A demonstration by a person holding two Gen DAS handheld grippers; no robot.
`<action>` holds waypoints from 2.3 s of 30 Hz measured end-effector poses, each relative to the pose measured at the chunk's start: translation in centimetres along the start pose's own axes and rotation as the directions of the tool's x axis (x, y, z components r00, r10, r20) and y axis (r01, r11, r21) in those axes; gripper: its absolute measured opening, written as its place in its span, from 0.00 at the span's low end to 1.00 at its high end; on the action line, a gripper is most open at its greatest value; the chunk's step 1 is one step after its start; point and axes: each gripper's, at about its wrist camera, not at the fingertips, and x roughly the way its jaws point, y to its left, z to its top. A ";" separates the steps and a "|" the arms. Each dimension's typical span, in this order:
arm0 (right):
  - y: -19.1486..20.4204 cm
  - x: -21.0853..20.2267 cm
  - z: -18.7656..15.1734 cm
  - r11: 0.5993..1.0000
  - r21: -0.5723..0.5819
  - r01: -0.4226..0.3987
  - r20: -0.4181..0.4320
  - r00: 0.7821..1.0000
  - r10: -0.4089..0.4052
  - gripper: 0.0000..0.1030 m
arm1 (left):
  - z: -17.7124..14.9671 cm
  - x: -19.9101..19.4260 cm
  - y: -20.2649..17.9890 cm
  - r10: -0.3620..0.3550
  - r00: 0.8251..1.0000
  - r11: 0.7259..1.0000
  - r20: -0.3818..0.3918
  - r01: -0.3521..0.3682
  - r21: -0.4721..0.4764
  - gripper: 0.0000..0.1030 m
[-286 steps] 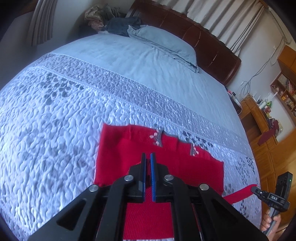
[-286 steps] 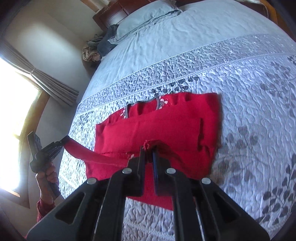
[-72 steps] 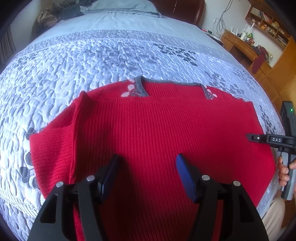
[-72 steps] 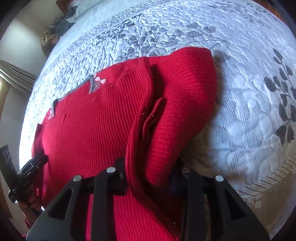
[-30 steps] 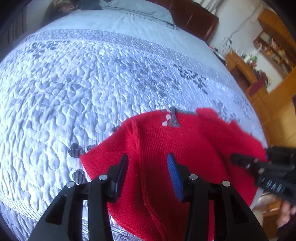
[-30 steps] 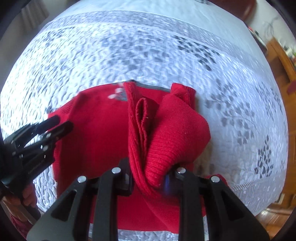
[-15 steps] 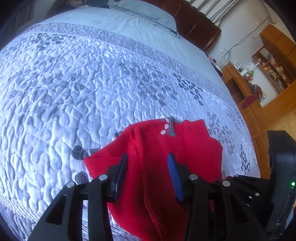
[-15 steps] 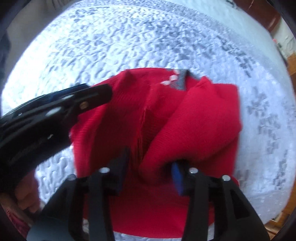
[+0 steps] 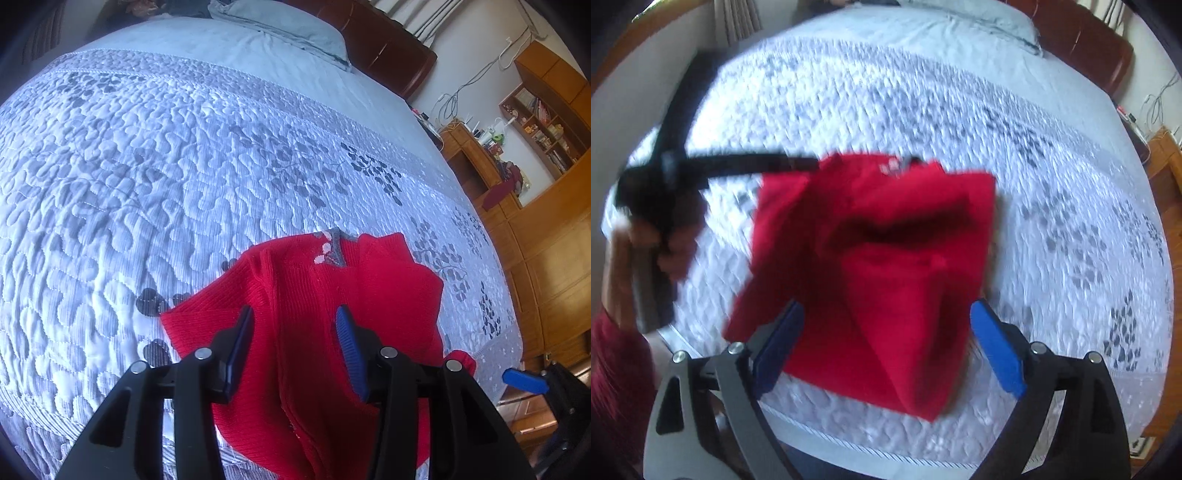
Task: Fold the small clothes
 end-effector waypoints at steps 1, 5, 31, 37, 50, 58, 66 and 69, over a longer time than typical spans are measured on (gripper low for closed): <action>-0.3 0.8 -0.4 1.000 0.006 0.007 -0.018 1.000 -0.007 0.88 | -0.1 0.1 -0.1 0.002 1.000 1.000 -0.004 -0.001 0.004 0.45; -1.6 3.3 -0.8 0.996 0.069 -0.052 -0.051 0.997 0.056 0.88 | -0.4 0.6 -0.5 0.011 1.000 1.000 -0.017 -0.010 0.028 0.46; -0.5 5.6 -2.8 0.905 0.115 -0.409 -0.002 0.911 0.412 0.07 | -0.6 3.7 -11.3 0.223 0.973 0.906 -0.064 -0.182 0.382 0.56; -1.3 5.9 -3.9 0.878 0.164 -0.450 0.027 0.892 0.452 0.07 | -1.6 7.6 -14.9 0.392 0.920 0.770 -0.028 -0.311 0.558 0.62; -2.0 5.7 -5.4 0.857 0.163 -0.488 0.064 0.873 0.484 0.07 | 1.3 4.9 -5.5 0.078 0.983 0.997 -0.165 -0.078 0.005 0.18; -3.1 5.7 -5.2 0.850 0.174 -0.498 0.077 0.867 0.492 0.07 | 0.2 0.8 -1.6 0.088 0.984 0.991 -0.152 -0.102 -0.088 0.29; -2.9 5.5 -5.5 0.852 0.182 -0.491 0.072 0.871 0.486 0.07 | -1.3 0.1 -6.0 0.119 0.985 0.993 -0.121 -0.115 0.036 0.67; -2.6 5.3 -5.5 0.855 0.178 -0.487 0.070 0.873 0.483 0.07 | -0.7 1.9 -9.3 0.278 0.957 0.945 -0.084 -0.257 0.200 0.69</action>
